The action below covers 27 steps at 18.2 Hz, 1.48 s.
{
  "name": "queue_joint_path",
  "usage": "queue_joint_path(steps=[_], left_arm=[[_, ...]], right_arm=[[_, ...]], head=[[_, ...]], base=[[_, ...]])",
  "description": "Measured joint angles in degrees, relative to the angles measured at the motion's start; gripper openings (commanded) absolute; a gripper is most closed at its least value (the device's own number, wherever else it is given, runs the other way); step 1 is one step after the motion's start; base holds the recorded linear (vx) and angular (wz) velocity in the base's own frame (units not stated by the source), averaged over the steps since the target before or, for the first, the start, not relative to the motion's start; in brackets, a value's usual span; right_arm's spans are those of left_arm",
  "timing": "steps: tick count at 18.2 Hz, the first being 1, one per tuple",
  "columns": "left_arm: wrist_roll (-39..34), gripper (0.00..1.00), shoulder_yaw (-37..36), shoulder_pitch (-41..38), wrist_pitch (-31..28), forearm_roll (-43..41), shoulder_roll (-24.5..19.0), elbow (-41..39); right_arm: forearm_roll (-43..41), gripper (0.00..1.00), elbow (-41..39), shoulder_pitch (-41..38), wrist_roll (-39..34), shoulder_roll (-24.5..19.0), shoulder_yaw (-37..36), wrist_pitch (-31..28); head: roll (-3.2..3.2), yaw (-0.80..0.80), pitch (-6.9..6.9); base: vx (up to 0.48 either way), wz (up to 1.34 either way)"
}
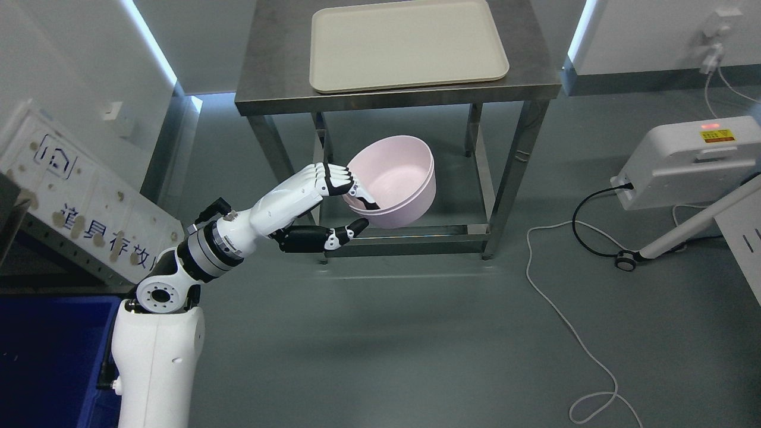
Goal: Stack pink IKEA bowls on left shelf middle
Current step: 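Carry the stacked bowls with the left hand toward the blue bin shelf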
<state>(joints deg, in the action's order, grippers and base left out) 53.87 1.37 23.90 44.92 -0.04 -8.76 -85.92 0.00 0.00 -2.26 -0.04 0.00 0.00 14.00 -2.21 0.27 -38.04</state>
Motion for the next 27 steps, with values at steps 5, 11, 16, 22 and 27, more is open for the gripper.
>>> queue_joint_path(steps=[5, 11, 16, 22, 27], left_arm=[[0.01, 0.04, -0.07, -0.90, 0.00, 0.03, -0.46, -0.01], [0.03, 0.04, 1.06, -1.31, 0.02, 0.04, -1.73, 0.02], [0.04, 0.02, 2.38, -1.65, 0.04, 0.04, -2.45, 0.02], [-0.20, 0.02, 3.76, -2.62, 0.05, 0.04, -2.73, -0.59], [-0.23, 0.03, 4.14, -3.04, 0.07, 0.04, -2.79, -2.92]], right_arm=[[0.00, 1.00, 0.00, -0.01, 0.00, 0.00, 0.00, -0.21], [0.00, 1.00, 0.01, -0.03, 0.00, 0.00, 0.00, 0.09], [0.00, 1.00, 0.00, -0.03, 0.00, 0.00, 0.00, 0.12], [0.00, 1.00, 0.01, -0.03, 0.00, 0.00, 0.00, 0.13], [0.00, 1.00, 0.00, -0.02, 0.01, 0.00, 0.00, 0.14]], head=[[0.00, 0.00, 0.00], [0.00, 0.00, 0.00], [0.00, 0.00, 0.00], [0.00, 0.00, 0.00], [0.00, 0.00, 0.00]], base=[[-0.239, 0.20], [-0.323, 0.19], [-0.325, 0.53], [-0.309, 0.88], [-0.222, 1.19]])
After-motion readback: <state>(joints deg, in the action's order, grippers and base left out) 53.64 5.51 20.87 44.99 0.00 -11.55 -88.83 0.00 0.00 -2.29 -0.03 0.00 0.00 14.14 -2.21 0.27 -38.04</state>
